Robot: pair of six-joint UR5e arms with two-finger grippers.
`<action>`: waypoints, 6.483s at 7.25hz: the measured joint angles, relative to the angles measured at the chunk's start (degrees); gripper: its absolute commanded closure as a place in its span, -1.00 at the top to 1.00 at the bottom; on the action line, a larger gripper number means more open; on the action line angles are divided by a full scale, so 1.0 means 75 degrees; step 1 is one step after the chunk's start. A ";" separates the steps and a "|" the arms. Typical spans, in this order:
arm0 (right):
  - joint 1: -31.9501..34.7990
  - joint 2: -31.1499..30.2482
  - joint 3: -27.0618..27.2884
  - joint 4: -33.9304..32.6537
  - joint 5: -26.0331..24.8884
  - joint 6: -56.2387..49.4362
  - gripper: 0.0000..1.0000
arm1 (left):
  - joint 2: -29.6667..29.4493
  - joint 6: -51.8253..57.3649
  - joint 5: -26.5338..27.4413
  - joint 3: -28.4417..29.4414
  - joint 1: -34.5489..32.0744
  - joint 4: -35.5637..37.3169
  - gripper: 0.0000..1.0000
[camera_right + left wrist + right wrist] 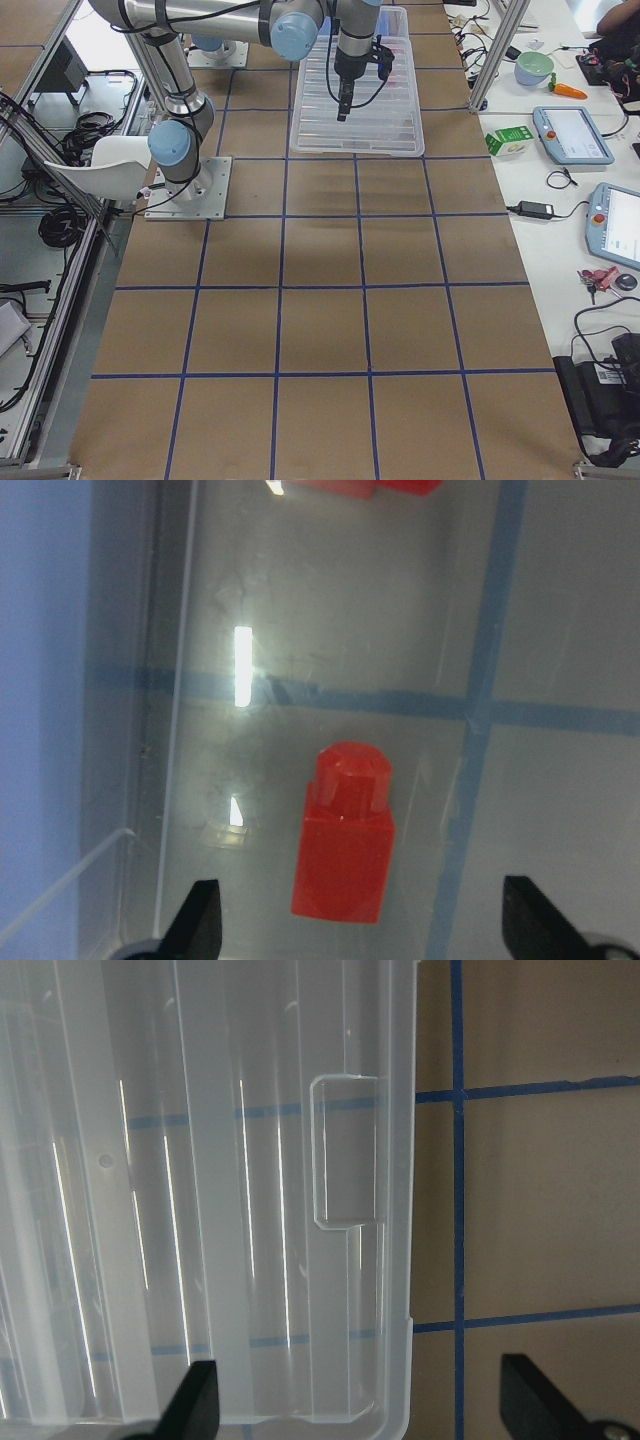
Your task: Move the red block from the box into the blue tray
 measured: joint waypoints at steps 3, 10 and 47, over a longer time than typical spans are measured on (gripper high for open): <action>-0.0003 0.0000 -0.0003 0.0000 -0.0001 -0.0019 1.00 | -0.0192 0.0003 -0.0008 -0.0016 0.0009 0.0137 -0.27; -0.0006 0.0007 0.0030 -0.0138 -0.0030 -0.0024 1.00 | 0.0317 -0.0043 0.0005 0.0134 -0.0032 -0.0021 -1.00; 0.1204 0.1975 0.0271 -0.1769 0.0277 0.0655 1.00 | 0.2788 0.0394 0.0313 0.2919 -0.0292 -0.4009 1.00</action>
